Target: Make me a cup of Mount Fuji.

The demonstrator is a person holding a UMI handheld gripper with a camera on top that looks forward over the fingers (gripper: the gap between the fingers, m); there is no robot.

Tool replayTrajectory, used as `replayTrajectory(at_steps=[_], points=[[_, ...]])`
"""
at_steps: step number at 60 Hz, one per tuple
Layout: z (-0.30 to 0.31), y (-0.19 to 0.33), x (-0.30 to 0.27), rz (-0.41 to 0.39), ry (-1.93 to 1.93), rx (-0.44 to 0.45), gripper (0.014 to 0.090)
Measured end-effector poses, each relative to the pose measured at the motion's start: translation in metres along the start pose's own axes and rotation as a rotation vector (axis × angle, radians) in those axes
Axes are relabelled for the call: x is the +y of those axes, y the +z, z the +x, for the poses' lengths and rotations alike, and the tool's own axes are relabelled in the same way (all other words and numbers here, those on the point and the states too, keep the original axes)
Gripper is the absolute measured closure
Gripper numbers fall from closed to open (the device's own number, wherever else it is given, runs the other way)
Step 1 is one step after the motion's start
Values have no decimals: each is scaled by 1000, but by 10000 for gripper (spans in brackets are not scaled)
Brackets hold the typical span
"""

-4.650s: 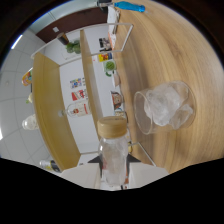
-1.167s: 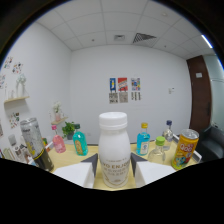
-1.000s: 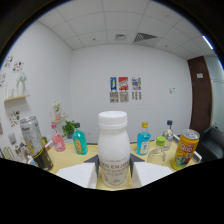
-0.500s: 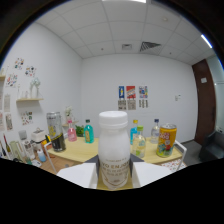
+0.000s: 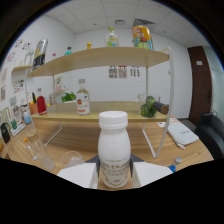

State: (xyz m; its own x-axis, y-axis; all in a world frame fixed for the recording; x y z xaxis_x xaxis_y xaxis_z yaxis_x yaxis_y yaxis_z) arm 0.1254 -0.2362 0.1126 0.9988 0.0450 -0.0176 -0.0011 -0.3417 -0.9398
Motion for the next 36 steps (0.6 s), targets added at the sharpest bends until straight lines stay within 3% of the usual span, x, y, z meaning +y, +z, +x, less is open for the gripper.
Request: replayTrajectory(at_steps=[15, 36], points=[[14, 14, 16, -70, -533, 85, 574], [2, 18, -7, -50, -1280, 135, 575]])
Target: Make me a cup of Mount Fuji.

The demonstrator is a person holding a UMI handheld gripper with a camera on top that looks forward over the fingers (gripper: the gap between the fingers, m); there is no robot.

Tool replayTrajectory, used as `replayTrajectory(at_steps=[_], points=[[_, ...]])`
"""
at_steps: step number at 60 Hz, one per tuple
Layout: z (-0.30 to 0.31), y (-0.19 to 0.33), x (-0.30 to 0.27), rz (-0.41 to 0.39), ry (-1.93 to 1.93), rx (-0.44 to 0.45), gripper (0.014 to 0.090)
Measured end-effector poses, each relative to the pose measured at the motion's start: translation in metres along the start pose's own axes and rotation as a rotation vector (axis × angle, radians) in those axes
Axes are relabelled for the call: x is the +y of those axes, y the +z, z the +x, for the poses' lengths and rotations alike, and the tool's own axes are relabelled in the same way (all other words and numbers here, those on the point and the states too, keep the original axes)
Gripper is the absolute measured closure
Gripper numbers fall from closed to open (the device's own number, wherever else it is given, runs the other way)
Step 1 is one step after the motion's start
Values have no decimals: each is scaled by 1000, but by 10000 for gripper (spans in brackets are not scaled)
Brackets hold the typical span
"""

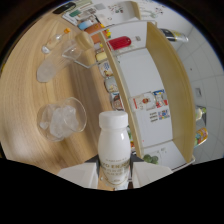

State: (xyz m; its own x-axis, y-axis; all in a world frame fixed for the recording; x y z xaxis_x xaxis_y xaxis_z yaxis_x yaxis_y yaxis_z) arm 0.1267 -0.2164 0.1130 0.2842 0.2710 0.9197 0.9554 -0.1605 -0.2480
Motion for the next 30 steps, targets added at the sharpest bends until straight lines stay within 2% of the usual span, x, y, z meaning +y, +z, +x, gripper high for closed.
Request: replayTrajectory(at_steps=[15, 30], points=[[12, 2, -7, -31, -327, 75, 578], [12, 2, 1, -67, -486, 86, 576]])
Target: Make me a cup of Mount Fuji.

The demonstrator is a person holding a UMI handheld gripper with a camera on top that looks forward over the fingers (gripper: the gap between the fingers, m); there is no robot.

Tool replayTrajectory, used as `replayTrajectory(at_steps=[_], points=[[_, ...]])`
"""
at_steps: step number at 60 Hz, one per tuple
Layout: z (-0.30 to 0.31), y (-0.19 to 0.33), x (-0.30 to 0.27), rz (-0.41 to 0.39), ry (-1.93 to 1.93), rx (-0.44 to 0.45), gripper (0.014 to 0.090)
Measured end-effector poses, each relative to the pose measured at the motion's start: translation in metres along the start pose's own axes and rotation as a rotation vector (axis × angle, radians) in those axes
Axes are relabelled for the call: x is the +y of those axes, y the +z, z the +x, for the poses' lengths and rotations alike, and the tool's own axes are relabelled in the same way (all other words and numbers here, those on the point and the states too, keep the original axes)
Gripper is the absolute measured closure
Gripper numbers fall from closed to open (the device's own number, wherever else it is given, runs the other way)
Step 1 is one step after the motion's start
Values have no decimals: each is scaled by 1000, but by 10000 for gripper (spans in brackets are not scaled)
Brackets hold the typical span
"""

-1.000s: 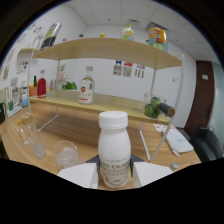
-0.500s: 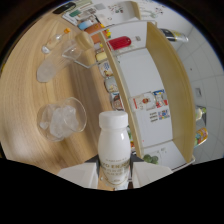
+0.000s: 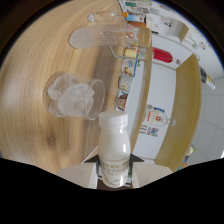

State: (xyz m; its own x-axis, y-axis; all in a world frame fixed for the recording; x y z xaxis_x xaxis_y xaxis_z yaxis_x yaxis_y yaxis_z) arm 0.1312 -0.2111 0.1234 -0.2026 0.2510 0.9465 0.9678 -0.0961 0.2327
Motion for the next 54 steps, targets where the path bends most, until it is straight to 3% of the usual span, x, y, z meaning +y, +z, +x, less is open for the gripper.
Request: replayTrajectory(at_steps=[20, 26, 31, 38, 44, 54], points=[[14, -4, -9, 41, 147, -5, 574], [27, -16, -17, 128, 415, -19, 571], [41, -33, -30, 255, 728, -67, 568], [51, -46, -27, 324, 1042, -91, 568], [43, -45, -23, 330, 1291, -147, 568], [8, -27, -16, 264, 1611, -227, 570]])
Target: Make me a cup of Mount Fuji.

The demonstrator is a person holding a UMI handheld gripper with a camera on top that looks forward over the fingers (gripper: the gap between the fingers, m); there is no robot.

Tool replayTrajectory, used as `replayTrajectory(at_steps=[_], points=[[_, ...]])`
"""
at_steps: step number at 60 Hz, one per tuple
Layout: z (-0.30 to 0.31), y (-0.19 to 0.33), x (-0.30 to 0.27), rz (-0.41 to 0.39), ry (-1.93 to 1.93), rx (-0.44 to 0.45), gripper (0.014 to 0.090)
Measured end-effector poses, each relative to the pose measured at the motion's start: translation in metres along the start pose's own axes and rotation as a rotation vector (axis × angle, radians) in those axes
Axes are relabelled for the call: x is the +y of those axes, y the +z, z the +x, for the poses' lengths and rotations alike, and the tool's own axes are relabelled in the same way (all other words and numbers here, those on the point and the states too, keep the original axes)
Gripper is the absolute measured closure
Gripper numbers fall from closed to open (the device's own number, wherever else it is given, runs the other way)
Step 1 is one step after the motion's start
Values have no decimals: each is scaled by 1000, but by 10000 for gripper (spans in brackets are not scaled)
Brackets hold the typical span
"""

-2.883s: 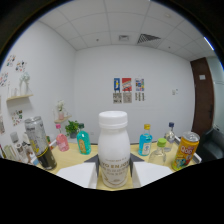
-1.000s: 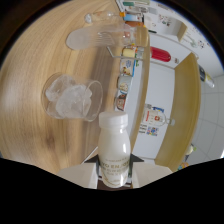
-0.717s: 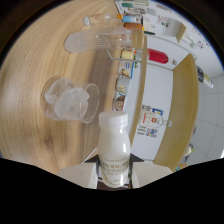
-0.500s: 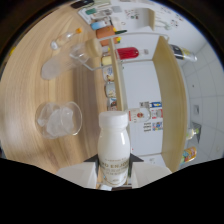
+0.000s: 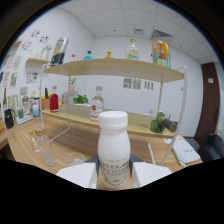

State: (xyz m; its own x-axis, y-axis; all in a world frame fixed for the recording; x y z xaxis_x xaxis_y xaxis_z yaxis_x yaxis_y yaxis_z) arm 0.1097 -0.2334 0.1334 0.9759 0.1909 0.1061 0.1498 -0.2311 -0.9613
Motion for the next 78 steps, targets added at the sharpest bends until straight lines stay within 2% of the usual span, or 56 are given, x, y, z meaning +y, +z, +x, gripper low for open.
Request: replayTrajectory(at_steps=[20, 32, 42, 48, 53, 54, 68, 78], points=[[16, 27, 72, -128, 172, 48, 562], [15, 21, 76, -145, 127, 49, 551], [19, 14, 81, -171, 145, 83, 534], [27, 10, 83, -214, 144, 134, 417], [31, 0, 70, -225, 132, 172, 199], [31, -2, 66, -225, 133, 177, 184], [3, -54, 7, -233, 155, 227, 200], [-44, -83, -13, -256, 144, 202, 197]])
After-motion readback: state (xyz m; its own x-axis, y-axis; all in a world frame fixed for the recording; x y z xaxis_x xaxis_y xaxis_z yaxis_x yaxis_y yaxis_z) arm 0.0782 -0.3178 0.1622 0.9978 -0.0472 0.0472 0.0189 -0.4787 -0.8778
